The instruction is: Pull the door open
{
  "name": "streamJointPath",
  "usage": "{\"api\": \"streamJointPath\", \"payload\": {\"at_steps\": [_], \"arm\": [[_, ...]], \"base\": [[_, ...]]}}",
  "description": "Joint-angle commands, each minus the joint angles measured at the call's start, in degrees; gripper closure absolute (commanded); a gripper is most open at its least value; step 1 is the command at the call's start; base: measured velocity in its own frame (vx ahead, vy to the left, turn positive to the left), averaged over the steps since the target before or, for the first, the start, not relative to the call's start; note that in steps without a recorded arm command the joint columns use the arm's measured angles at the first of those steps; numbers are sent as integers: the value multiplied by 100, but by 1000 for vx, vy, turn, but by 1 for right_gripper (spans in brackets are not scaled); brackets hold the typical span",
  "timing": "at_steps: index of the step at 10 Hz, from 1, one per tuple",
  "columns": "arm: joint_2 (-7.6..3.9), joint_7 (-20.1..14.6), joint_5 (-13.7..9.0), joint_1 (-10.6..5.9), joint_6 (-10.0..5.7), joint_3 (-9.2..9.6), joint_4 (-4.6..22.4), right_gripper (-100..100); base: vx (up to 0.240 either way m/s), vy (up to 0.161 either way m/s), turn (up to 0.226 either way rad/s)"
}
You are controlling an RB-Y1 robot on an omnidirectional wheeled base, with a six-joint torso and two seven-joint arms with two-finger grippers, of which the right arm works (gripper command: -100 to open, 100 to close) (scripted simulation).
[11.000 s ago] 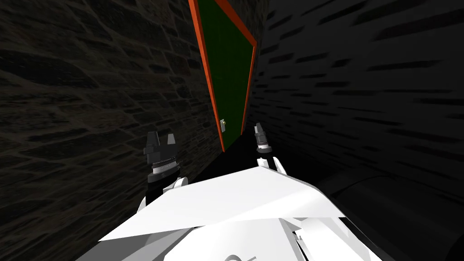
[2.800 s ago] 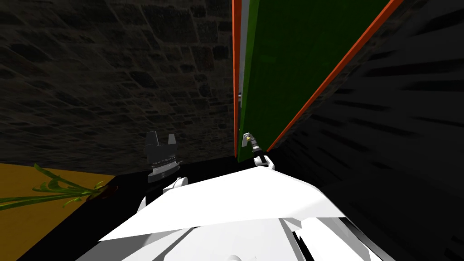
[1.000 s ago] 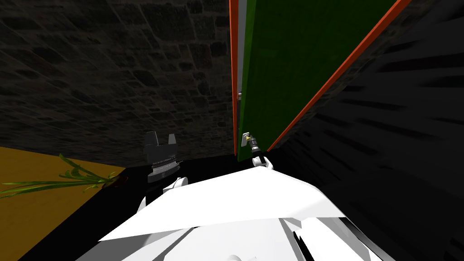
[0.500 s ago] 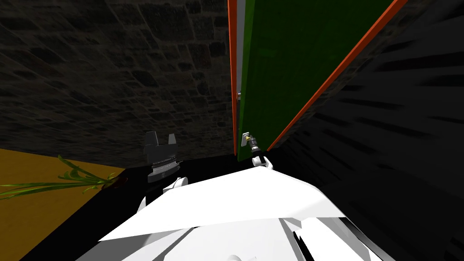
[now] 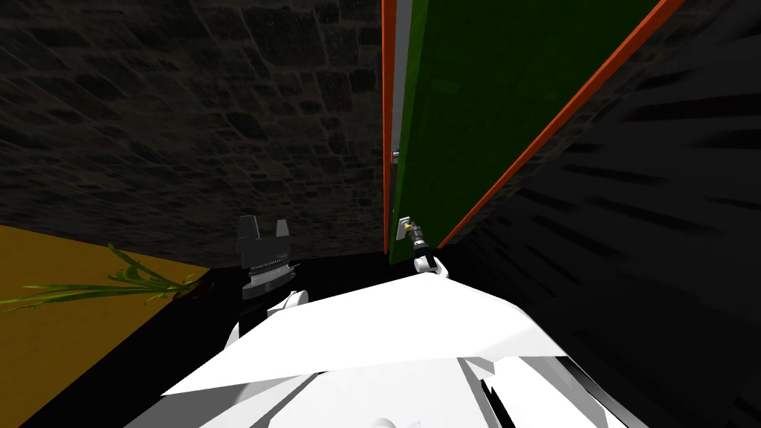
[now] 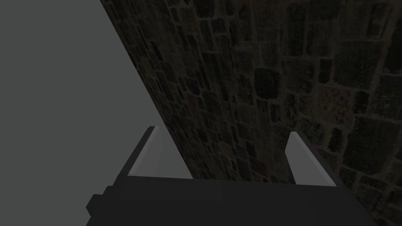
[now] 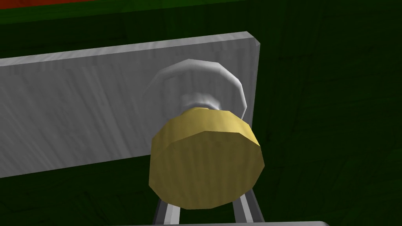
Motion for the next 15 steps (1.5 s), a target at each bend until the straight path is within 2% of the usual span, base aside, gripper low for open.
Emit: {"api": "streamJointPath", "payload": {"at_steps": [1, 2, 6, 8, 10, 11, 12, 15], "arm": [[66, -108, -157, -70, -52, 169, 4, 100], [66, -108, -157, -70, -52, 169, 4, 100], [76, -235, -402, -131, -53, 245, 42, 100], [76, -235, -402, -131, -53, 245, 42, 100], [84, -339, -603, -182, -53, 308, 74, 100], [84, -339, -603, -182, -53, 308, 74, 100], [88, -391, -705, -207, -54, 340, 90, 100], [88, -391, -705, -207, -54, 340, 90, 100]], "base": [[-172, -64, 91], [-135, -54, 69], [-66, -27, 45], [-19, -15, 16], [-57, -36, 71], [-62, -48, 49], [-60, -24, 54], [-21, -8, 16]]}}
